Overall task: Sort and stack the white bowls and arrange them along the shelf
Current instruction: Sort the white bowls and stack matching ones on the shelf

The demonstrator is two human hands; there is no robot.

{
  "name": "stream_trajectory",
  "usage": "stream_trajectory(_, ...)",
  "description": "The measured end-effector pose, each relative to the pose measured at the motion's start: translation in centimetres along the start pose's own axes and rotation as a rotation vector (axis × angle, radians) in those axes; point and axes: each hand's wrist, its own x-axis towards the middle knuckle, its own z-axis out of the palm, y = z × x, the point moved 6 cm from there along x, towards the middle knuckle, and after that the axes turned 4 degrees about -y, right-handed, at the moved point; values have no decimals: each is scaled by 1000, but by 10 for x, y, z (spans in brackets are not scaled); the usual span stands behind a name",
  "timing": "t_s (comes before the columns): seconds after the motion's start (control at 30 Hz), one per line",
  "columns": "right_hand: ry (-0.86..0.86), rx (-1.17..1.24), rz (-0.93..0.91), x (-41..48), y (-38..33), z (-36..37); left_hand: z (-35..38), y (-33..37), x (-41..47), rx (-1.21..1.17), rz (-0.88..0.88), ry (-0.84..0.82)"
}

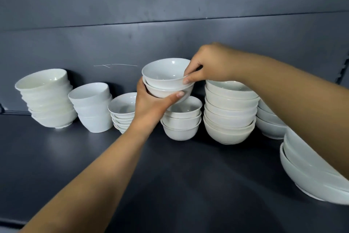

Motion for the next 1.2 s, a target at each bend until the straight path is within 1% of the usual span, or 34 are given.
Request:
stream_trajectory(0.1,-37,-118,-5,8,5,8,7,-12,3,64,1,9)
stream_trajectory(0.27,-106,-94,-30,9,4,17,15,-26,2,85,8,4)
stream_trajectory(0.43,-177,-67,-43,13,1,27,21,-37,3,74,15,-38)
stream_trajectory(0.53,-237,-9,-26,16,-2,34,24,-44,2,56,11,-48)
stream_trajectory(0.73,-354,-97,6,23,-4,53,29,-54,3,26,4,-70)
stream_trajectory(0.87,-412,-71,65,23,0,53,31,-58,6,24,5,-70)
stream_trajectory(0.93,-427,-70,87,22,1,54,31,-62,7,24,10,-87)
stream_trajectory(1.0,-430,-121,86,23,0,58,29,-65,6,10,11,-102)
stream_trajectory(1.07,-406,-173,64,26,-1,62,27,-66,5,-10,15,-106)
stream_trajectory(1.2,-357,-196,54,32,-1,62,27,-67,6,-19,31,-109)
